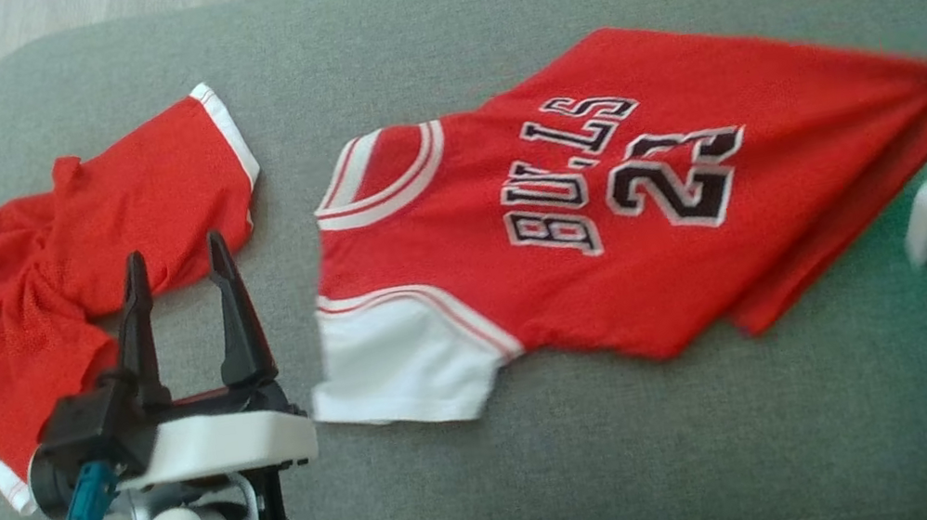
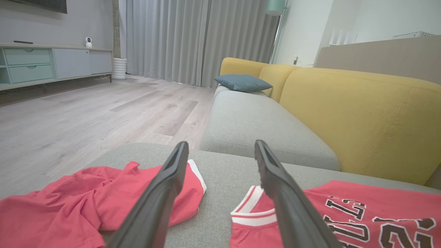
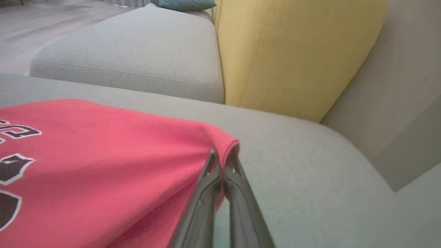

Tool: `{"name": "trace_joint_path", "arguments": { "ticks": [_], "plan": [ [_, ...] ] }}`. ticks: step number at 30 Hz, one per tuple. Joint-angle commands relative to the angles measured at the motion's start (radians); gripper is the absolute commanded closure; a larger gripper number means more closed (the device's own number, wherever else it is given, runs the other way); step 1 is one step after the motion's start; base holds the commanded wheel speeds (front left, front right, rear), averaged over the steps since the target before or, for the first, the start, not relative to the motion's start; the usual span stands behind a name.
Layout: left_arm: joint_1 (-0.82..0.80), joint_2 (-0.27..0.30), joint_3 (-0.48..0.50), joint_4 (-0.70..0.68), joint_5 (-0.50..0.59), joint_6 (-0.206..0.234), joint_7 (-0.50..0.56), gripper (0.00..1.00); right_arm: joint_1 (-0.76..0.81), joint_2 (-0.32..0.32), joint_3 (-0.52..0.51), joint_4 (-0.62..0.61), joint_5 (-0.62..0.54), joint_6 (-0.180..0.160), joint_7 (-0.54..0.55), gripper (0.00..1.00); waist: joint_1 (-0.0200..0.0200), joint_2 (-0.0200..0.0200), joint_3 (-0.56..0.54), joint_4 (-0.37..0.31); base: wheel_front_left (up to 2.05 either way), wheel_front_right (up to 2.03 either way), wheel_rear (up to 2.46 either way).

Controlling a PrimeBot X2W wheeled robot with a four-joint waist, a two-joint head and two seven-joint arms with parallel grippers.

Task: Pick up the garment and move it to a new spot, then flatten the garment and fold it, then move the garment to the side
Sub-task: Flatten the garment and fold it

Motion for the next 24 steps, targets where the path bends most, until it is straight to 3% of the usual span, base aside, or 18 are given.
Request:
{"name": "trace_joint_path", "arguments": {
  "ticks": [1,7,14,15,16,24],
  "plan": [
    [-0.046,0.011,0.025,-0.040,-0.004,0.005,-0.005,0.00,-0.062,-0.025,0.032,-0.046,-0.018,0.007,0.013,1.00,0.0000,-0.0001,0.003,0.001,0.00,0.00,0.00],
    [-0.052,0.011,0.016,-0.041,-0.012,0.001,-0.005,0.00,-0.131,-0.139,0.073,-0.067,-0.107,0.007,0.098,1.00,0.0000,-0.0001,0.018,0.019,0.00,0.00,0.00],
    [-0.059,0.011,0.015,-0.040,-0.015,-0.001,-0.005,0.00,-0.195,-0.194,0.048,-0.050,-0.174,0.007,0.112,1.00,0.0000,-0.0001,0.035,0.039,0.00,0.00,0.00],
    [-0.059,0.011,0.015,-0.040,-0.015,-0.001,-0.005,0.00,-0.200,-0.193,0.035,-0.051,-0.182,0.007,0.107,0.26,0.0000,-0.0001,0.036,0.040,0.00,0.00,0.00],
    [-0.060,0.011,0.015,-0.039,-0.015,-0.001,-0.005,0.00,-0.204,-0.188,0.018,-0.049,-0.189,0.007,0.104,0.00,0.0000,-0.0001,0.036,0.041,0.00,0.00,0.00],
    [-0.044,0.011,0.018,-0.035,-0.013,0.005,-0.005,0.00,-0.162,-0.077,-0.069,-0.061,-0.197,0.007,0.041,0.00,0.0000,-0.0001,0.010,0.018,0.00,0.00,0.00]
  ]
}}
